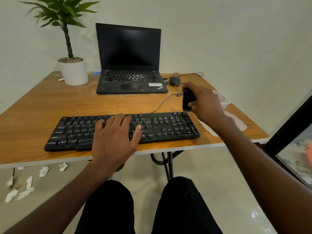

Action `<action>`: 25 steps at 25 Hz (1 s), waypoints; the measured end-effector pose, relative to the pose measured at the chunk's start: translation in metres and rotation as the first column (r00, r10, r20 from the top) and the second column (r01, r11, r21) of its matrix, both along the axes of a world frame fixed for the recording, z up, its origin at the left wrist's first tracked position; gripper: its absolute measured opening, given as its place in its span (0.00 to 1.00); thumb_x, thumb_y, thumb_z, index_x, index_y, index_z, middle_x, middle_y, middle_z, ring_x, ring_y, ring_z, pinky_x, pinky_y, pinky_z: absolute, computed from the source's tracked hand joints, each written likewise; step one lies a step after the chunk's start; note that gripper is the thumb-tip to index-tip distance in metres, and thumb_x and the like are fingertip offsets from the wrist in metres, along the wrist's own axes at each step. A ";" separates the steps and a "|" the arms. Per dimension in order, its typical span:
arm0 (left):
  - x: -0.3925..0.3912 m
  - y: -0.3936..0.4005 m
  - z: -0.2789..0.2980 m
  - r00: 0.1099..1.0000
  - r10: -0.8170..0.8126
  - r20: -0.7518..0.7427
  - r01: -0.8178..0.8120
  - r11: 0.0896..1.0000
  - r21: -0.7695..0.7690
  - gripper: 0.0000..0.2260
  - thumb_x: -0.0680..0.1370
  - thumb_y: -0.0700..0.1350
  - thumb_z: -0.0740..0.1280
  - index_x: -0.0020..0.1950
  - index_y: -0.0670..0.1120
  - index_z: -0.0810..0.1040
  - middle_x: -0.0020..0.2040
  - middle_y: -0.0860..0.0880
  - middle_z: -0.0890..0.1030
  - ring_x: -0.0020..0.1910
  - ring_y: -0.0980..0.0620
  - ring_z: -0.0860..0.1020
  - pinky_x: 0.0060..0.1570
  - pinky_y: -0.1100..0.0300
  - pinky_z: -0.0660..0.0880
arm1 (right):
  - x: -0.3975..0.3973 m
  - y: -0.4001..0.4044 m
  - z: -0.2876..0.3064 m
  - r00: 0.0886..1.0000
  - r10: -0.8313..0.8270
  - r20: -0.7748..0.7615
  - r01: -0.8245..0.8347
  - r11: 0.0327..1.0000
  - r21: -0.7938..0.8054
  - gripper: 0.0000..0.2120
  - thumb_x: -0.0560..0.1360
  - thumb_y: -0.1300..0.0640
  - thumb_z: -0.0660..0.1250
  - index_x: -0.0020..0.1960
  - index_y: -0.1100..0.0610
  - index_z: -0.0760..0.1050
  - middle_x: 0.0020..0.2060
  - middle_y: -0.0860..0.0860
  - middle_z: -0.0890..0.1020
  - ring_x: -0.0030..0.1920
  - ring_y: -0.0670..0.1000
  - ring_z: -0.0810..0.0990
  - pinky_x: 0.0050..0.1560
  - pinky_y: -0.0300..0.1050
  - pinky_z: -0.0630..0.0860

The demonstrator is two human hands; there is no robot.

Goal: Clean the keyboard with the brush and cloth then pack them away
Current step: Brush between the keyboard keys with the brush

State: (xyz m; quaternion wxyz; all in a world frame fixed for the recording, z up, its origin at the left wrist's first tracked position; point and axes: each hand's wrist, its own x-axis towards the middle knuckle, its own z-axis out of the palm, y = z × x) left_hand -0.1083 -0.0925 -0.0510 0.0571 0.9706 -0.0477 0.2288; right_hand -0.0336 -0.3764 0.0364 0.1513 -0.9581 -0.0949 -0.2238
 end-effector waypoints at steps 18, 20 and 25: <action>0.000 0.000 0.000 1.000 0.003 0.013 -0.003 1.000 0.011 0.25 0.84 0.62 0.51 0.67 0.48 0.78 0.64 0.48 0.80 0.60 0.47 0.79 0.64 0.44 0.66 | -0.007 0.009 -0.008 0.999 -0.031 0.038 0.029 0.998 0.054 0.36 0.75 0.64 0.71 0.74 0.38 0.62 0.62 0.55 0.81 0.58 0.60 0.82 0.49 0.60 0.82; 0.000 0.000 0.000 1.000 0.000 0.005 0.000 1.000 0.010 0.26 0.84 0.63 0.51 0.67 0.47 0.78 0.64 0.48 0.80 0.61 0.47 0.79 0.64 0.44 0.66 | -0.009 0.016 -0.008 0.996 0.079 0.039 -0.083 0.990 0.112 0.33 0.76 0.63 0.72 0.71 0.38 0.63 0.61 0.53 0.82 0.53 0.58 0.83 0.48 0.61 0.83; 0.000 -0.001 0.000 1.000 -0.001 0.015 0.001 1.000 0.010 0.25 0.84 0.62 0.51 0.66 0.47 0.78 0.63 0.48 0.80 0.60 0.46 0.79 0.64 0.44 0.66 | -0.011 0.014 -0.008 0.994 -0.095 0.053 0.093 0.994 0.051 0.31 0.74 0.64 0.72 0.69 0.41 0.65 0.55 0.56 0.84 0.50 0.62 0.83 0.44 0.61 0.82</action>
